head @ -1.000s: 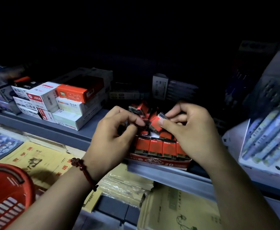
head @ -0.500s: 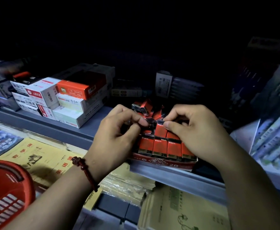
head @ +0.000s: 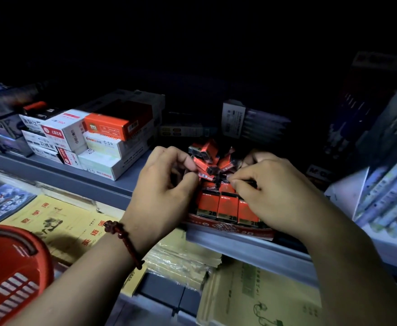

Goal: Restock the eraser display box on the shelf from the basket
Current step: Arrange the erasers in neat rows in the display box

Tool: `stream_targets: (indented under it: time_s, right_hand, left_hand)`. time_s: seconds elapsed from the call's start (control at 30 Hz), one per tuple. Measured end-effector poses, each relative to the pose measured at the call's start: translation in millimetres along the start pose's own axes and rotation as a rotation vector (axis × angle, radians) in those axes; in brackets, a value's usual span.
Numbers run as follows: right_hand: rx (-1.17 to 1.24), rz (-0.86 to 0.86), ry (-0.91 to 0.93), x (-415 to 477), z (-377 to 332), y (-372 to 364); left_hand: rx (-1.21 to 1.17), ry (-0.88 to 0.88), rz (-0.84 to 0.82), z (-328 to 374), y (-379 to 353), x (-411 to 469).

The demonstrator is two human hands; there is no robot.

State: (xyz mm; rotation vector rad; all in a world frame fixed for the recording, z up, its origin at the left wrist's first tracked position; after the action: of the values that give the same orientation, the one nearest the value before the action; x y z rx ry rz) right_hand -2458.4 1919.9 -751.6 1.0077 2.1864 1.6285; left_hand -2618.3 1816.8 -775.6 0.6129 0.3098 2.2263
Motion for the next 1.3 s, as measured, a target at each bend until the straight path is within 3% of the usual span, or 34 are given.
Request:
stream_targets:
  time_s: [0.33, 0.47, 0.57, 0.87, 1.07, 1.3]
  right_hand:
    - [0.210, 0.239, 0.004, -1.0, -3.2, 6.7]
    - [0.296, 0.325, 0.005, 0.2, -8.4, 6.9]
    - [0.296, 0.328, -0.005, 3.5, -13.4, 4.5]
    - [0.281, 0.263, 0.043, 9.7, -23.1, -3.9]
    - [0.386, 0.262, 0.026, 9.1, -17.9, -5.8]
    - [0.463, 0.278, -0.031, 6.3, -14.1, -4.6]
  left_hand:
    - [-0.257, 0.176, -0.109, -13.8, 7.9, 12.0]
    - [-0.321, 0.209, -0.035, -18.5, 8.2, 14.0]
    - [-0.325, 0.206, 0.014, -15.7, 9.1, 18.1]
    - [-0.285, 0.137, -0.093, -12.0, 1.7, 29.4]
    - [-0.352, 0.121, -0.155, -13.0, 1.8, 28.1]
    - [-0.245, 0.051, -0.182, -14.6, 1.1, 27.2]
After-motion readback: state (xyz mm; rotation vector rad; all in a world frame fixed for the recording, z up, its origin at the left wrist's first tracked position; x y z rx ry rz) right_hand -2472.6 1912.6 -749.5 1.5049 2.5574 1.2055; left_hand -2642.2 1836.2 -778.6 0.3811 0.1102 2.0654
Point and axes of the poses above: each hand's wrist, its own x-axis towards the middle knuckle, its own y-axis out of the back of the hand, z = x × y, the point moved 4 cm from there along x, towards the middle knuckle, and after that the axes turned 3 degrees about y, right-handed, at the moved point
